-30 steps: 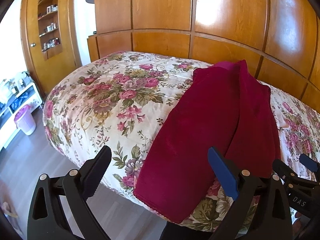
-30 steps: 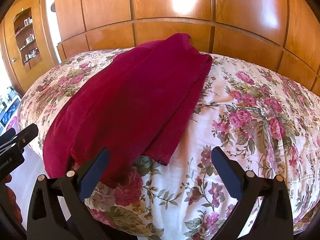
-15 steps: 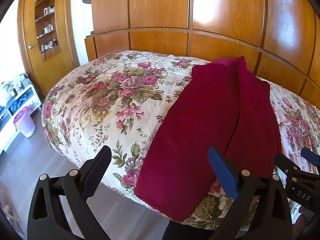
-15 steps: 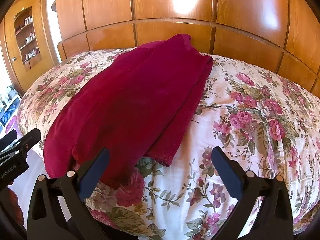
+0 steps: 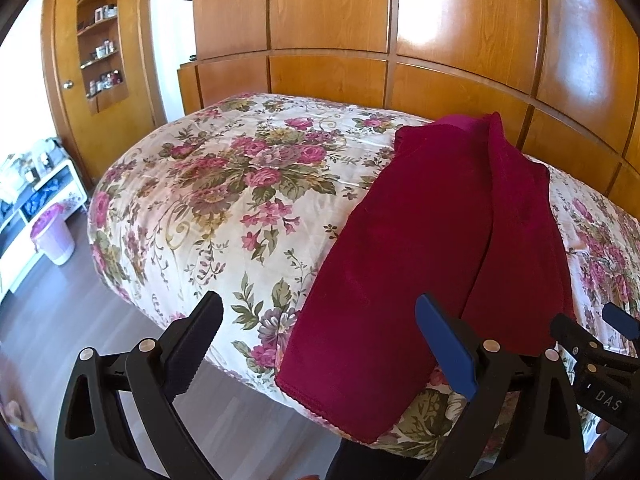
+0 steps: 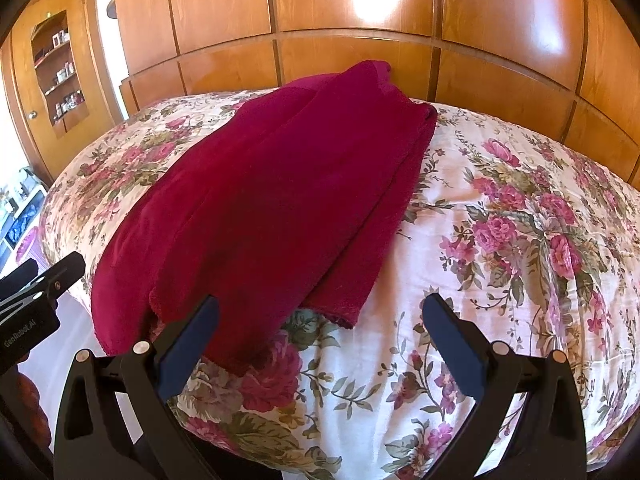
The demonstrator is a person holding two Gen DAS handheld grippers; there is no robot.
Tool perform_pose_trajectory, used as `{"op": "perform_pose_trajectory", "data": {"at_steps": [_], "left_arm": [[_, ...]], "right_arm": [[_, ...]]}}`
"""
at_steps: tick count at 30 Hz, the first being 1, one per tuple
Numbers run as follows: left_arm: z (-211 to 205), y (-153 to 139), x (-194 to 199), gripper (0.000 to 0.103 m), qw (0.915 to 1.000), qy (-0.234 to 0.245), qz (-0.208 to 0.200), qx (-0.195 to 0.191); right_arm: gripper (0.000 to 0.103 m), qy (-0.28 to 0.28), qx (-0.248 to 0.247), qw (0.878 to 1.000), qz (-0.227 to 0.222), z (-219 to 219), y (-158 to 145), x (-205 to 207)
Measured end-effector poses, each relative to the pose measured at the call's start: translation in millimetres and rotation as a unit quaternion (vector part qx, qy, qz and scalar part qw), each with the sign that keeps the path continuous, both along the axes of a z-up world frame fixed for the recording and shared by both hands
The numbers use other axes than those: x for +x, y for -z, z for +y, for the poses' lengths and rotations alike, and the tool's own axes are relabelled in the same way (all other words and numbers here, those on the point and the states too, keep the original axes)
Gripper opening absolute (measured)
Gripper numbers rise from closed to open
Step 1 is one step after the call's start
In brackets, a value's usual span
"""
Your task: Fold small clothes
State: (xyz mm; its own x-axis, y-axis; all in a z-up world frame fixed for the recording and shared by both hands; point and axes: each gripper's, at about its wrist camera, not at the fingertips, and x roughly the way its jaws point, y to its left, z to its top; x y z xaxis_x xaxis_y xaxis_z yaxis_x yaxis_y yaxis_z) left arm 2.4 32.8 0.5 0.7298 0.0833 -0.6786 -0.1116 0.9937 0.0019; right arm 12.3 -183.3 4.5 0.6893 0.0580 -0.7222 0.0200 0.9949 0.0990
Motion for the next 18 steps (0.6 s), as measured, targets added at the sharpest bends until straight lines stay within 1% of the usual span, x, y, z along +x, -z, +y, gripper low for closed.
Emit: {"op": "perform_pose_trajectory", "data": {"at_steps": [6, 18], "left_arm": [[1.6, -1.3, -2.9, 0.096, 1.0, -0.001, -0.002, -0.007], [1.9, -2.1, -1.8, 0.096, 1.0, 0.003, 0.001, -0.007]], "right_arm": [[0.101, -0.004, 0.0, 1.0, -0.003, 1.0, -2.6, -1.6], [0.101, -0.003, -0.004, 1.0, -0.009, 0.6, -6.0, -0.4]]}}
